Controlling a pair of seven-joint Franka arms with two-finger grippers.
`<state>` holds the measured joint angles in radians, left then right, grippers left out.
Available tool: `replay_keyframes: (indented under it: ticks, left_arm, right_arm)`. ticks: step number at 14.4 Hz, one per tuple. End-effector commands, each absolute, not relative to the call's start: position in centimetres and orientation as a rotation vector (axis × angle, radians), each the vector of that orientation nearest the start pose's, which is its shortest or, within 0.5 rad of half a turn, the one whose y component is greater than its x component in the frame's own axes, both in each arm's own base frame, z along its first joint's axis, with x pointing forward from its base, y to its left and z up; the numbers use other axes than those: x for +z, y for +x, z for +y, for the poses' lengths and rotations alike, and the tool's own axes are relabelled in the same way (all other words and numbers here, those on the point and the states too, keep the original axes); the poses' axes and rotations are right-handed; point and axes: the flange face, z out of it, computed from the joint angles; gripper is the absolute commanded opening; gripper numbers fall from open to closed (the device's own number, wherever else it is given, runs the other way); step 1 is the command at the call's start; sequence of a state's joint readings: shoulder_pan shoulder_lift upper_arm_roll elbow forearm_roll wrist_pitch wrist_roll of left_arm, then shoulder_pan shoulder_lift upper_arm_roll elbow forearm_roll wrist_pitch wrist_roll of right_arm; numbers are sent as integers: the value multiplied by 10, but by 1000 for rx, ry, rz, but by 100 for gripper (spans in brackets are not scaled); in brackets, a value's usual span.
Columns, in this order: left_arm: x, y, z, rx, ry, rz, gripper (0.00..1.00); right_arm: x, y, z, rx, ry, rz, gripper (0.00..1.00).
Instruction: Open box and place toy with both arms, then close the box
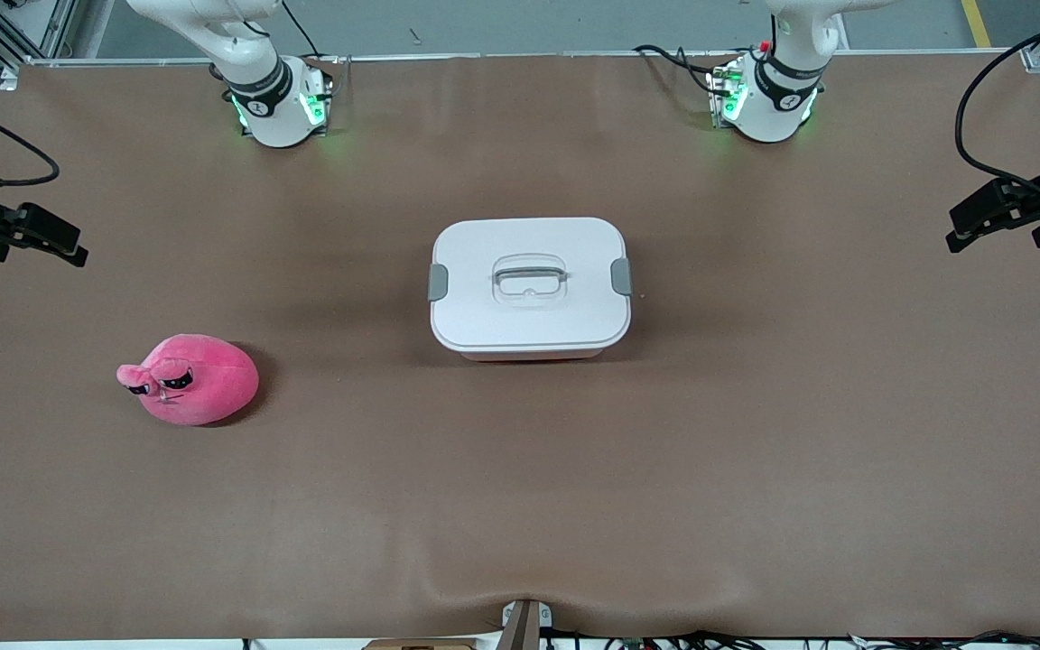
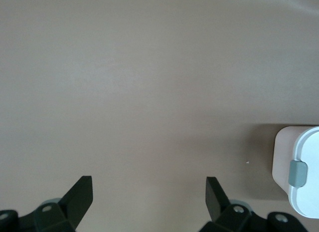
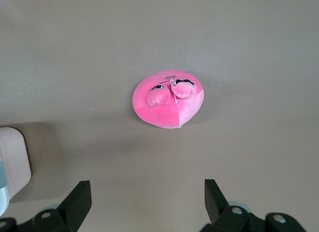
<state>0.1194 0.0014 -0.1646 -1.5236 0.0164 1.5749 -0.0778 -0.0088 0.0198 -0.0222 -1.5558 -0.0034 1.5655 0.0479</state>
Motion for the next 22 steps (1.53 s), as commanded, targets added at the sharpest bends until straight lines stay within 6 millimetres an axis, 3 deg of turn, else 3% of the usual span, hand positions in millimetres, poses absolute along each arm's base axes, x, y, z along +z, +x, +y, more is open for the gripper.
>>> replay_keyframes:
  ticks: [1,6,9,10,13,15,18,22]
  left_arm:
    - [653,556,-22,-87,-3111,-54,100]
    - [650,558,-24,-77,-3110,-31,100]
    - [634,564,-23,-30,-3112,-49,100]
    - [634,566,-15,-30,-3113,-68,100]
    - [605,582,14,31,-3116,-126,100]
    - [592,593,19,34,-3119,-138,100]
    - [592,602,21,-5,-3120,-141,100]
    - [588,609,21,-43,-3124,-169,100]
  right_arm:
    - [622,560,-19,22,-3145,138,100]
    - [621,561,-19,24,-3147,138,100]
    - [622,561,-20,22,-3146,140,100]
    - [619,562,-19,29,-3147,138,100]
    - [618,563,-19,29,-3147,138,100]
    - [615,565,-18,29,-3147,135,100]
    - [612,567,-18,34,-3147,135,100]
    - [593,576,-17,55,-3146,132,100]
